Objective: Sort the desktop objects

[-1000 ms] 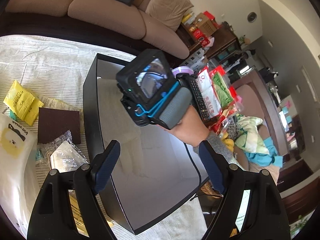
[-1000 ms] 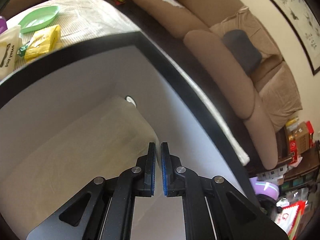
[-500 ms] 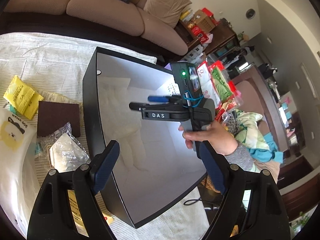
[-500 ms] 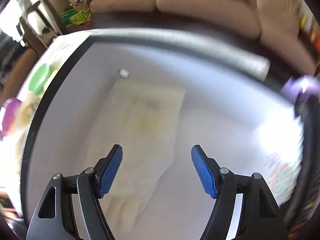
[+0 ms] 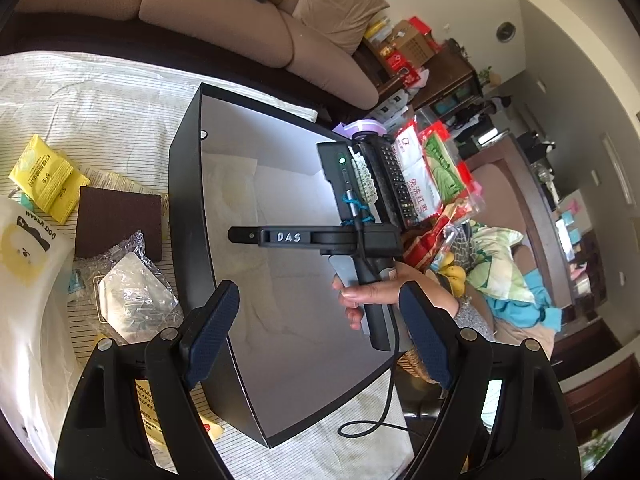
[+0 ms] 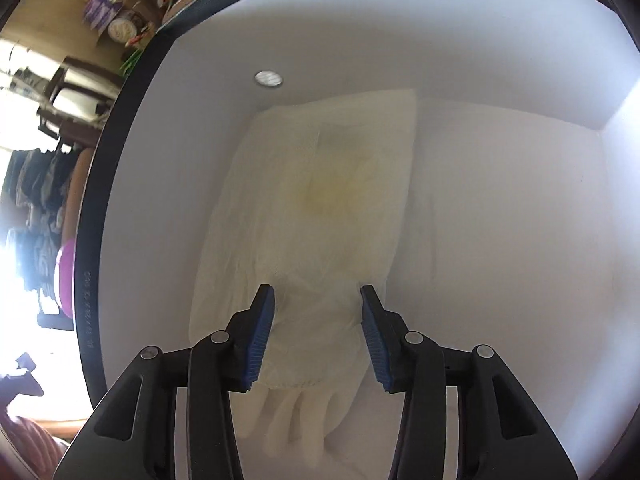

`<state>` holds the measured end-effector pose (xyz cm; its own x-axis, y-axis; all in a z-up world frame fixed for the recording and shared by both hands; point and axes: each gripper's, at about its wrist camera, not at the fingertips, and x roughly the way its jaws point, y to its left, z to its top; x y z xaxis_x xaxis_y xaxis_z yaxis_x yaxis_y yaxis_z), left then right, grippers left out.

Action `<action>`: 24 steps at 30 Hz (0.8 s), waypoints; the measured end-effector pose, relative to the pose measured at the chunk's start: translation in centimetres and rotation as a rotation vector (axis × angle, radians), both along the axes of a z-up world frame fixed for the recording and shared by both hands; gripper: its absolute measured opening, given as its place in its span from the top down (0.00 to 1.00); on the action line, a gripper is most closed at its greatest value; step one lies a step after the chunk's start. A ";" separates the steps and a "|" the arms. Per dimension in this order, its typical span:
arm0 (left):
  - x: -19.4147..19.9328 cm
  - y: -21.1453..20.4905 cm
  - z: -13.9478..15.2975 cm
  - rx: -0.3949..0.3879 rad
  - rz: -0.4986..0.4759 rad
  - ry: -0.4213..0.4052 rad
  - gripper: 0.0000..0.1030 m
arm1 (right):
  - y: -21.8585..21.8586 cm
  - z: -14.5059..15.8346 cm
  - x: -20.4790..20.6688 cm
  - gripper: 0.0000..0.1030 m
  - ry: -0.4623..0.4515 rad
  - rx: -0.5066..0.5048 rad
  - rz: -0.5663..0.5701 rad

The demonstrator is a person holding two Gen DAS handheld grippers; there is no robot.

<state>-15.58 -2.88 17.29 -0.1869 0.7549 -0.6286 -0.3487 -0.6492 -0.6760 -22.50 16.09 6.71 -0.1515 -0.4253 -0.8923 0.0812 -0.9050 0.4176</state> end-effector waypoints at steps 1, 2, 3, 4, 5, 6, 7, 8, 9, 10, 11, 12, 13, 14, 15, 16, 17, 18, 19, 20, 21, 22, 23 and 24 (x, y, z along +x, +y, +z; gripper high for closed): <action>0.1 0.0 0.0 -0.007 -0.001 0.002 0.22 | 0.3 0.5 0.2 0.54 0.005 0.004 -0.008; 0.2 -0.1 -0.1 -0.020 -0.001 0.005 0.22 | 0.5 1.0 0.4 0.49 0.011 0.009 -0.012; 0.3 -0.2 -0.1 -0.036 0.001 0.008 0.22 | 0.8 1.7 0.7 0.44 0.022 0.025 -0.010; 0.5 -0.4 -0.1 -0.053 0.005 0.013 0.22 | 0.9 2.8 1.3 0.44 0.050 0.062 -0.006; 0.8 -0.6 -0.1 -0.067 0.010 0.017 0.22 | 0.9 3.5 1.2 0.43 0.085 0.091 -0.001; 1.1 -0.9 -0.1 -0.074 0.016 0.019 0.22 | 0.9 3.8 1.1 0.39 0.108 0.107 0.006; 1.4 -1.4 -0.1 -0.076 0.024 0.017 0.22 | 1.0 4.4 1.6 0.37 0.126 0.120 0.016; 1.8 -1.9 -0.1 -0.081 0.037 0.018 0.20 | 0.8 5.4 2.5 0.36 0.157 0.135 0.029; 2.3 -2.4 -0.1 -0.090 0.051 0.022 0.16 | 0.1 6.0 3.8 0.33 0.193 0.152 0.052; 2.8 -2.9 -0.2 -0.099 0.066 0.023 0.08 | 0.0 6.4 5.1 0.31 0.231 0.162 0.072; 3.4 -3.3 -0.3 -0.105 0.077 0.021 0.02 | -0.2 7.4 6.5 0.26 0.273 0.168 0.086; 3.9 -3.7 -0.4 -0.103 0.085 0.015 0.01 | -0.3 8.0 7.7 0.19 0.302 0.166 0.098; 4.5 -4.1 -0.6 -0.103 0.092 0.007 0.00 | 0.4 8.4 9.2 0.17 0.328 0.157 0.106; 5.1 -4.3 -0.7 -0.105 0.100 -0.001 0.00 | 1.7 8.5 11.0 0.15 0.349 0.150 0.112; 5.9 -4.5 -0.8 -0.107 0.108 -0.006 0.00 | 1.3 7.8 11.2 0.10 0.361 0.152 0.118; 6.8 -4.7 -0.9 -0.109 0.115 -0.010 0.00 | 0.1 7.2 11.5 0.05 0.372 0.156 0.120; 7.7 -5.0 -1.0 -0.108 0.119 -0.011 0.00 | -0.1 7.5 12.7 0.00 0.386 0.155 0.116; 8.4 -5.3 -1.0 -0.104 0.119 -0.012 0.00 | -0.4 7.8 13.4 0.00 0.394 0.147 0.110; 9.3 -5.7 -0.9 -0.100 0.123 -0.010 0.00 | 0.2 8.0 13.8 0.00 0.401 0.127 0.105; 10.1 -6.3 -0.7 -0.091 0.133 -0.007 0.00 | -0.1 8.4 14.0 0.00 0.410 0.099 0.102; 10.8 -7.2 -0.5 -0.079 0.154 0.000 0.00 | -0.5 8.6 14.6 0.00 0.422 0.071 0.097; 11.5 -8.3 -0.4 -0.069 0.185 0.012 0.00 | -0.6 9.0 15.1 0.00 0.430 0.047 0.094; 12.2 -9.4 -0.5 -0.068 0.221 0.021 0.00 | -0.9 9.2 16.2 0.00 0.434 0.021 0.094; 12.8 -10.7 -0.7 -0.080 0.257 0.031 0.00 | -1.5 9.5 17.2 0.00 0.440 -0.003 0.097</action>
